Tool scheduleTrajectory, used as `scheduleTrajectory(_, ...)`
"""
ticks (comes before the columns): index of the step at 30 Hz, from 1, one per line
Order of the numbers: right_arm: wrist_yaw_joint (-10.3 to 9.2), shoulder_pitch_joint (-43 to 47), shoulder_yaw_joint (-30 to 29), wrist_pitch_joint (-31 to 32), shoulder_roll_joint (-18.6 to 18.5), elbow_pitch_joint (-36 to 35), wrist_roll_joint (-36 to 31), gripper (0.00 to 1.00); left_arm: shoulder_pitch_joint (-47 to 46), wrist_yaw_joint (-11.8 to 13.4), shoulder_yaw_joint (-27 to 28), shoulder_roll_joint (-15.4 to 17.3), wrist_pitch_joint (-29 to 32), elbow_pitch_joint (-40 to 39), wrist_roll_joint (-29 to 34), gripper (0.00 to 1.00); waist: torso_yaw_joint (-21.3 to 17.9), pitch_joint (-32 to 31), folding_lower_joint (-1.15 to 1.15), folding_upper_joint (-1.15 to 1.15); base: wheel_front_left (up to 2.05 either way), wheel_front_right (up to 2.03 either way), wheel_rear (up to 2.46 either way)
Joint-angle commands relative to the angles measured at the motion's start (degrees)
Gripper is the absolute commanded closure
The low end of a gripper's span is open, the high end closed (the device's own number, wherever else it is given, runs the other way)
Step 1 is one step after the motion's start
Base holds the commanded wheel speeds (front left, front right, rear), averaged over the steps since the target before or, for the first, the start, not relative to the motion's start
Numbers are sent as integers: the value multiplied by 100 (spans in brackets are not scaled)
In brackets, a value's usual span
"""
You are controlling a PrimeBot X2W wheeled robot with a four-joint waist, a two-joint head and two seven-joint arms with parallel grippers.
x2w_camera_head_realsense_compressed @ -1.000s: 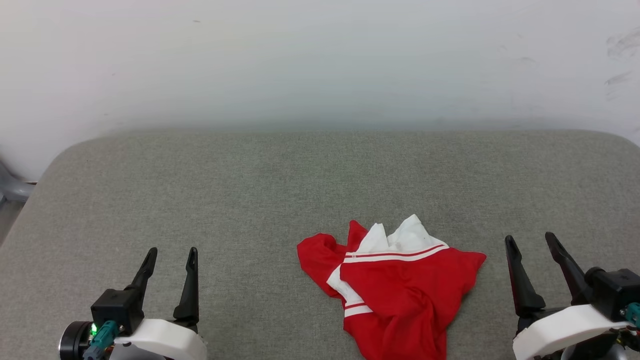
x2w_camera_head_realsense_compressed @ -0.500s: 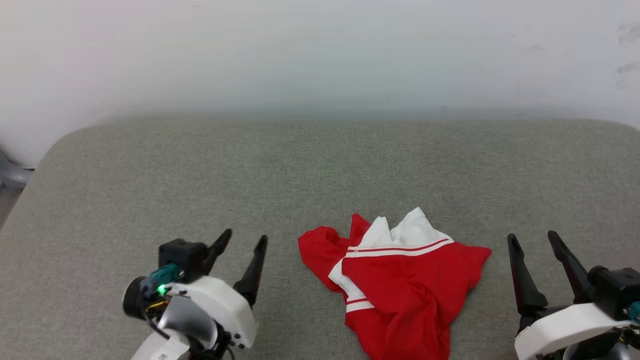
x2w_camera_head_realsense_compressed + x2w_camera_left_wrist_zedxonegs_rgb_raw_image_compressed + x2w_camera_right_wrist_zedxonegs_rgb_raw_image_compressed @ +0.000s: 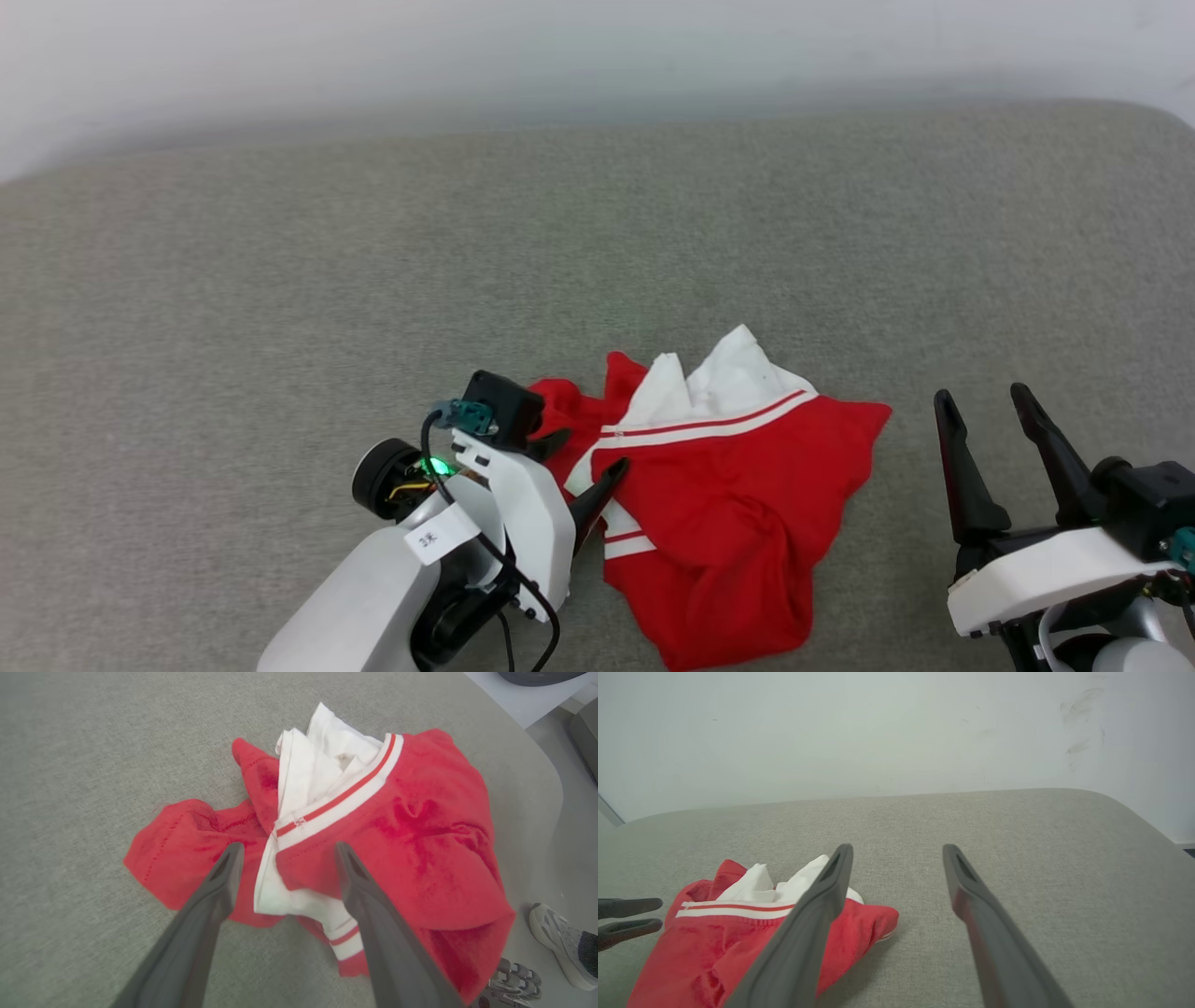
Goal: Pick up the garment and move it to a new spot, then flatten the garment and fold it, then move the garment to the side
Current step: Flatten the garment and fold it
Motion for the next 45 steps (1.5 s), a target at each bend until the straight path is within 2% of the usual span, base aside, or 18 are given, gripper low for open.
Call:
scheduleTrajectory(1, -2, -86, 30, -54, 6, 35, 55, 0, -163, -51, -83, 36, 87, 68, -15, 0, -205, 203, -1, 0, 0, 0, 0)
scheduleTrajectory(9, -2, -241, 55, -271, 7, 248, 148, 0, -554, -146, -521, 174, 383, 329, -91, 0, -396, 425, -1, 0, 0, 0, 0)
scheduleTrajectory(10, -2, -258, 56, -300, 6, 273, 160, 0, -605, -149, -579, 193, 352, 313, -82, 57, -408, 439, -1, 0, 0, 0, 0)
scheduleTrajectory(11, -2, -281, 55, -316, 7, 294, 171, 0, -662, -147, -625, 215, 305, 300, -56, 100, -416, 450, -1, 0, 0, 0, 0)
scheduleTrajectory(16, -2, -299, -1, -417, 6, 437, 198, 0, -882, -127, -697, 398, -48, 207, 243, 100, -394, 425, -1, 0, 0, 0, 0)
scheduleTrajectory(20, -3, -297, -67, -458, 6, 550, 212, 0, -1026, 81, -521, 560, -348, 66, 461, 100, -313, 309, -1, 0, 0, 0, 0)
scheduleTrajectory(27, -2, -162, -171, -441, 6, 603, 192, 0, -960, 784, 27, 1070, -873, -557, 863, 100, -138, 9, -1, 0, 0, 0, 0)
scheduleTrajectory(33, -2, -20, -259, -358, 6, 526, 156, 0, -89, 1516, 565, 1635, -958, -1197, 865, 100, -36, -204, -1, 0, 0, 0, 0)
scheduleTrajectory(34, -2, -20, -259, -358, 6, 526, 156, 0, -89, 1516, 565, 1635, -958, -1197, 865, 100, -36, -204, -1, 0, 0, 0, 0)
scheduleTrajectory(36, -2, 42, -292, -334, 6, 496, 154, 0, 430, 1740, 665, 1738, -915, -1333, 761, 100, -1, -269, -1, 0, 0, 0, 0)
scheduleTrajectory(38, -2, 75, -319, -301, 7, 470, 157, 0, 951, 1918, 706, 1733, -914, -1393, 606, 100, 34, -309, -1, 0, 0, 0, 0)
scheduleTrajectory(41, -2, 108, -311, -250, 6, 440, 131, 0, 1664, 2073, 676, 1541, -973, -1309, 298, 100, 78, -370, -1, 0, 0, 0, 0)
scheduleTrajectory(45, -2, 114, -274, -170, 6, 410, 102, 0, 2311, 2014, 576, 1122, -1221, -906, -131, 100, 111, -462, -1, 0, 0, 0, 0)
